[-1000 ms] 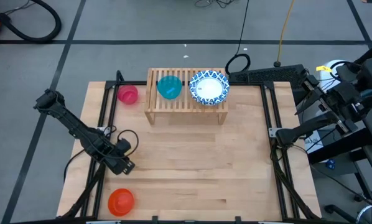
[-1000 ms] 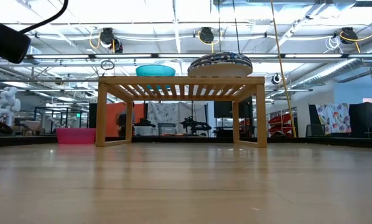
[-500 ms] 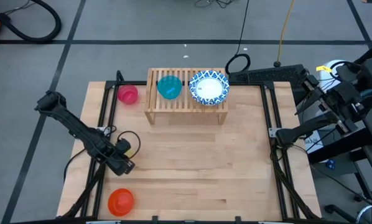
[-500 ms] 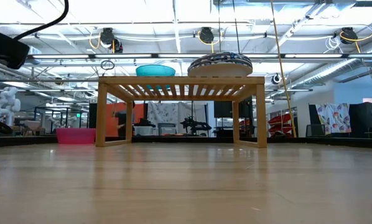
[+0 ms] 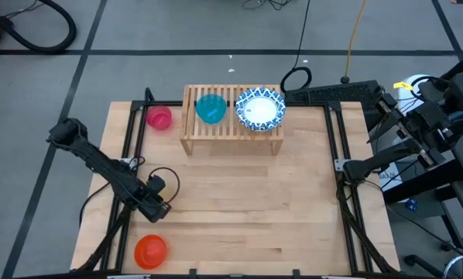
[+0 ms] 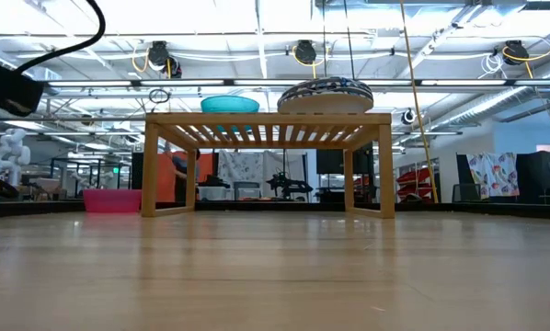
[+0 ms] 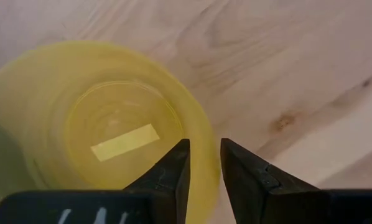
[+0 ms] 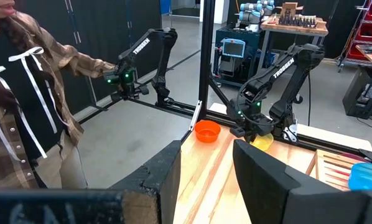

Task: Place and stack bowls onto a shelf
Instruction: Stack the yellow bowl on top of the blue bowl on the shelf

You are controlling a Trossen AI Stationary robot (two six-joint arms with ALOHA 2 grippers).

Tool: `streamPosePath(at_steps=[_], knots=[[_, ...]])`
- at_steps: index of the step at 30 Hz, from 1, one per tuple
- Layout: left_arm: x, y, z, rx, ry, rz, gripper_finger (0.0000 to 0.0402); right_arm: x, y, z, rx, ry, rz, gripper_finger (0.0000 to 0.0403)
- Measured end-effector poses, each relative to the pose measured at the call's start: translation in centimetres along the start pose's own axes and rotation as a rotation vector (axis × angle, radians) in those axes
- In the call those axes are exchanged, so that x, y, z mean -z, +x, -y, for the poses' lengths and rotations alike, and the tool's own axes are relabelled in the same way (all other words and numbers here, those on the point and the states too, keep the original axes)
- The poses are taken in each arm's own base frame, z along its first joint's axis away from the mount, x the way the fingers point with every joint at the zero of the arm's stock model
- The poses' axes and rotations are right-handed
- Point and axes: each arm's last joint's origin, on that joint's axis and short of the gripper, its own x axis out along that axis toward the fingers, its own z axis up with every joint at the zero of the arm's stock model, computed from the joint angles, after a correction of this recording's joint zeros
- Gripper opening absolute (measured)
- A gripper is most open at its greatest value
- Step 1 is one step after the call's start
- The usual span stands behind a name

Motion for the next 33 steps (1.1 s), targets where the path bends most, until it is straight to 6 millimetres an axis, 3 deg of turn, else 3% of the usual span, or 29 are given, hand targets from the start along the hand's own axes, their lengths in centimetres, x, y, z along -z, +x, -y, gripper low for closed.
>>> streamPosePath(at_steps=[5, 10, 17, 25, 33], knots=[[0.0, 0.2, 0.1, -0.011, -0.006, 0.000, 0.0077, 0.0, 0.0, 0.0, 0.000, 0.000, 0.000, 0.0141], [0.0, 0.2, 0.0, -0.012, -0.009, 0.001, 0.0014, 0.0, 0.0, 0.0, 0.000, 0.000, 0.000, 0.0141], [-0.3, -0.6, 0.7, 0.026, -0.050, -0.007, 0.0005, 0.0, 0.0, 0.0, 0.000, 0.000, 0.000, 0.0141], [-2.0, -5.8, 2.6, 0.075, 0.036, -0.001, 0.0004, 0.0, 0.0, 0.0, 0.000, 0.000, 0.000, 0.0141], [-5.4, -13.9, 2.7, 0.078, 0.050, 0.157, 0.0004, 0.0, 0.0, 0.0, 0.000, 0.000, 0.000, 0.0141]])
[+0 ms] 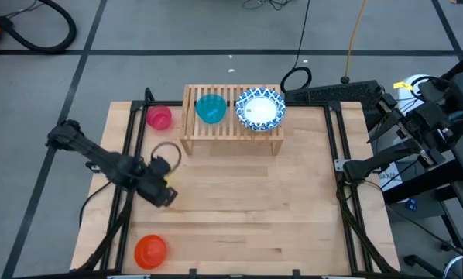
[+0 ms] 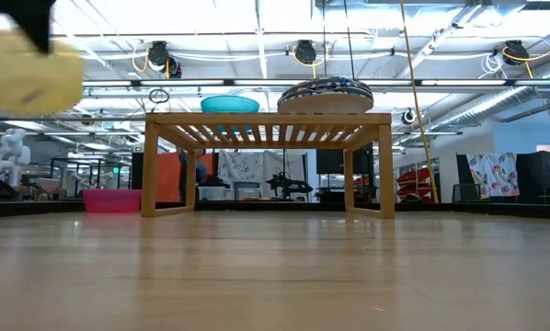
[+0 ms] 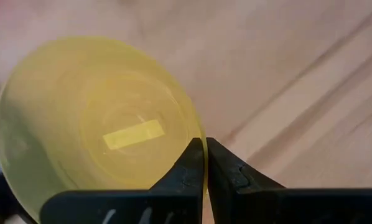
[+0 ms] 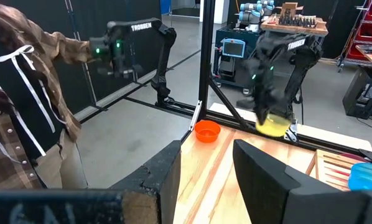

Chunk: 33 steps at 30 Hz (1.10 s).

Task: Place and stack bowls onto a shelf
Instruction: Stack the yellow bowl on top of the blue bowl on the shelf

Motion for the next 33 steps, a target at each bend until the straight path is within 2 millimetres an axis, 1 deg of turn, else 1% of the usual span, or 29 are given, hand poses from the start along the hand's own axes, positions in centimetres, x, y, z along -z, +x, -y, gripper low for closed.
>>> streamPosePath(at_steps=[3, 6, 9, 12, 16, 19, 25, 29, 33], knots=[[-2.1, -2.9, -0.2, 0.009, -0.012, 0.100, 0.0004, 0.0, 0.0, 0.0, 0.000, 0.000, 0.000, 0.0141], [-4.2, -4.9, -0.3, 0.008, 0.016, 0.146, 0.0004, 0.0, 0.0, 0.0, 0.000, 0.000, -0.001, 0.0141], [-6.5, -6.1, -0.1, -0.017, 0.073, 0.157, 0.0004, 0.1, 0.0, 0.0, 0.000, 0.001, -0.005, 0.0141], [-9.0, -6.8, 0.4, -0.022, 0.125, 0.178, 0.0004, 0.1, 0.0, 0.0, -0.001, 0.003, -0.012, 0.0141], [-12.4, -6.9, 1.0, -0.040, 0.230, 0.184, 0.0004, 0.2, 0.0, 0.0, -0.001, 0.004, -0.016, 0.0141], [-15.0, -7.1, 0.8, -0.042, 0.268, 0.187, 0.0004, 0.2, 0.0, 0.0, -0.001, 0.004, -0.016, 0.0141], [-20.1, -7.4, -0.2, -0.044, 0.340, 0.214, 0.0004, 0.2, 0.0, 0.0, -0.001, 0.005, -0.019, 0.0141], [-23.2, -6.8, -1.4, -0.035, 0.369, 0.201, 0.0004, 0.3, 0.0, 0.0, -0.002, 0.008, -0.032, 0.0141], [-25.7, -5.5, -2.6, -0.030, 0.394, 0.171, 0.0004, 0.4, 0.0, 0.0, -0.002, 0.009, -0.037, 0.0141]])
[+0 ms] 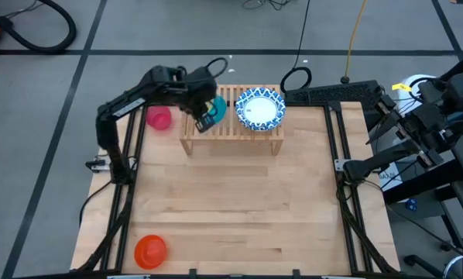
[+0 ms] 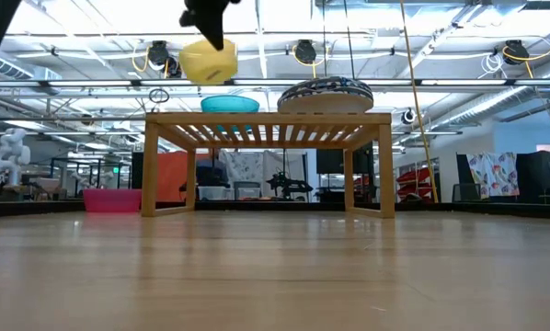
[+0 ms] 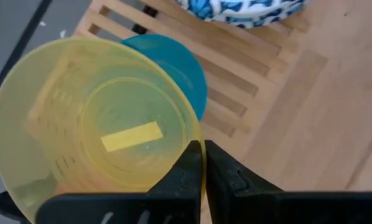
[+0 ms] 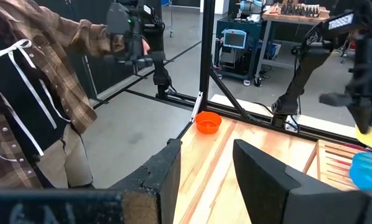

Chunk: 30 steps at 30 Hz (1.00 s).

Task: Place and stack bowls onto a shelf
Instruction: Stack the yellow bowl on top of the blue bowl on the shelf

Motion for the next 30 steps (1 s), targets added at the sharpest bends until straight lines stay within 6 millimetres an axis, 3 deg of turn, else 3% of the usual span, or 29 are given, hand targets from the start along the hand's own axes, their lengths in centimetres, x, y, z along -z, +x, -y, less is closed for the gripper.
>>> streamPosePath(at_steps=[5, 12, 18, 30], knots=[[-1.1, 2.2, -1.8, 0.014, 0.020, -0.045, 0.0004, 0.0, 0.0, 0.0, 0.000, 0.000, 0.000, 0.0141], [-2.9, 4.9, -2.8, 0.066, 0.068, -0.009, 0.0004, 0.0, 0.0, 0.0, 0.000, 0.000, 0.000, 0.0141], [-3.3, 6.8, -3.2, 0.068, 0.092, -0.057, 0.0004, 0.0, 0.0, 0.0, 0.000, 0.000, 0.000, 0.0141], [-2.8, 6.8, -3.0, 0.074, 0.105, -0.111, 0.0004, 0.0, 0.0, 0.0, 0.001, -0.017, 0.000, 0.0141]])
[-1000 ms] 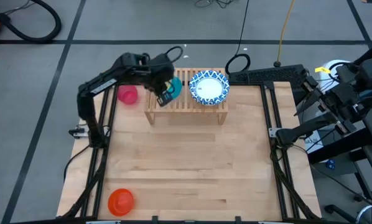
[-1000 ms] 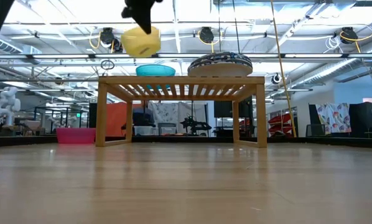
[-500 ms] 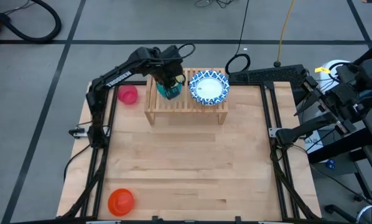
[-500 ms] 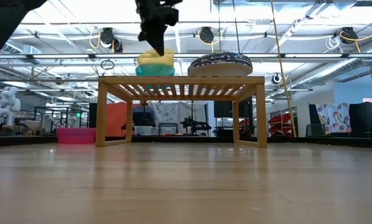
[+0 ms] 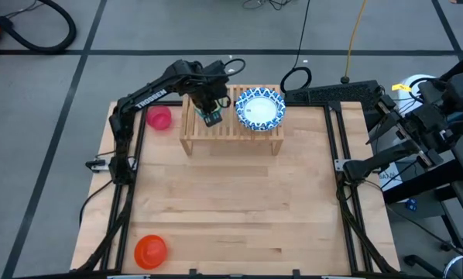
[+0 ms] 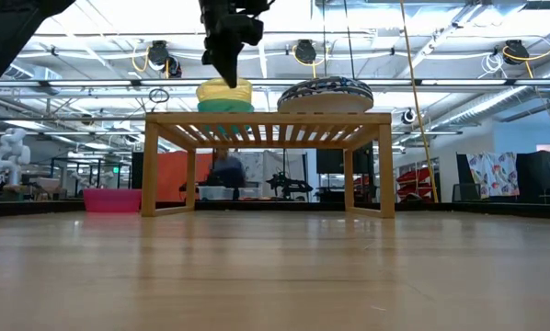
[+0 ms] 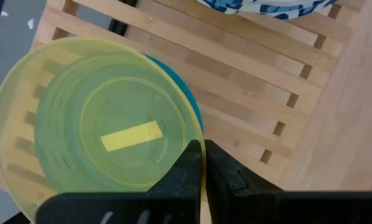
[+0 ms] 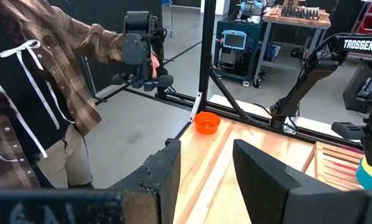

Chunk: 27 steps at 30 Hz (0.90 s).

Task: Place and stack bowls onto a shelf
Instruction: Stack the yellow bowl on top of the blue bowl on the shelf, then stack the orange bowl on top of the yellow bowl on the shelf

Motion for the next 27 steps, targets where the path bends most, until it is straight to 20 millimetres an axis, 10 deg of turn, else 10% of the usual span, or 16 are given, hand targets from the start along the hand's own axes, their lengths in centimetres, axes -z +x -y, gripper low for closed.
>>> streamPosePath(at_steps=[18, 27], knots=[[-0.4, 0.5, 0.1, 0.023, -0.041, 0.015, 0.0055, 0.0, 0.0, 0.0, 0.000, -0.005, 0.000, 0.0141], [0.7, -3.7, 1.3, 0.035, -0.103, 0.118, 0.0057, 0.0, 0.0, 0.0, 0.000, -0.005, 0.000, 0.0141]])
